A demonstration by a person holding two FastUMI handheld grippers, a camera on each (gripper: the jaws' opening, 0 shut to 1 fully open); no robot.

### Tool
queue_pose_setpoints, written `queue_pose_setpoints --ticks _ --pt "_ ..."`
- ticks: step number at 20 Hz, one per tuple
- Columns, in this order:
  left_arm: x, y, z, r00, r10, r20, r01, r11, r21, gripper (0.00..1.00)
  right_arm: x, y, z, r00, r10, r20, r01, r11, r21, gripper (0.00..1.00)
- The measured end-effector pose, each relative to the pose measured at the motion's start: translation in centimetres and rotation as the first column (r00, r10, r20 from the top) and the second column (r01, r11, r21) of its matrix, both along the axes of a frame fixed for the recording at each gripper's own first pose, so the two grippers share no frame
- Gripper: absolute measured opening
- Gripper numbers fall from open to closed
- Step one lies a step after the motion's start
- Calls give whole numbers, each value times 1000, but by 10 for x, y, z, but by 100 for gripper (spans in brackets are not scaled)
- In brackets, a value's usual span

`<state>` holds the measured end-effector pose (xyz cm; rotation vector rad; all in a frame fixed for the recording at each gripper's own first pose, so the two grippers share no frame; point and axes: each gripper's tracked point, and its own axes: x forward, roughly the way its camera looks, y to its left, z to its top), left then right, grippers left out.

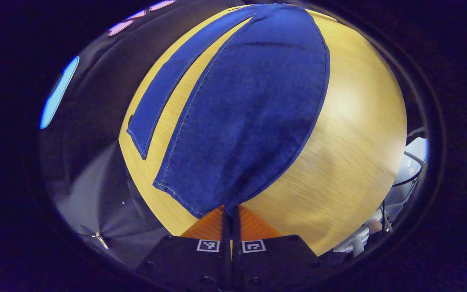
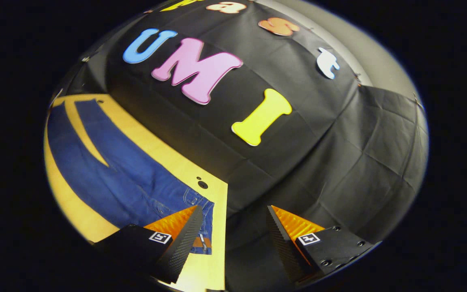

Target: Grasp the waist and the cuffs of the jeans and fold them to make the two legs overlap; first hold the waist and fold one-third of the jeans toward the cuffs, then hold the cuffs and fold the remaining one-third in the same direction to finish folding.

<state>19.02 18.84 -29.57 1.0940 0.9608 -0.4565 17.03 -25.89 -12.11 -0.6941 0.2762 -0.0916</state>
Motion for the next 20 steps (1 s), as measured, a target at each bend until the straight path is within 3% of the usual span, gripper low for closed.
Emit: queue_pose_setpoints --ticks 4,6,11,14,18,20 --pt "1 0 -1 997 33 -75 -36 999 -32 6 12 2 -38 977 155 -149 -185 960 -211 96" --pt "0 -1 -1 996 13 -83 -14 1000 -8 6 15 -3 -69 949 198 -245 -259 933 -250 96" --pt "0 0 -1 998 32 -51 -31 999 15 6 -1 -52 -162 824 179 -537 -397 859 -323 96" --pt "0 0 -1 998 42 -38 -41 999 33 5 -5 -74 -202 752 142 -644 -474 795 -379 96" --pt "1 -2 -1 996 70 -48 -68 997 32 6 -1 -78 -241 683 142 -717 -585 694 -420 96" --pt "1 0 -1 996 74 -54 -73 997 32 6 11 -72 -245 686 164 -709 -626 631 -459 96"
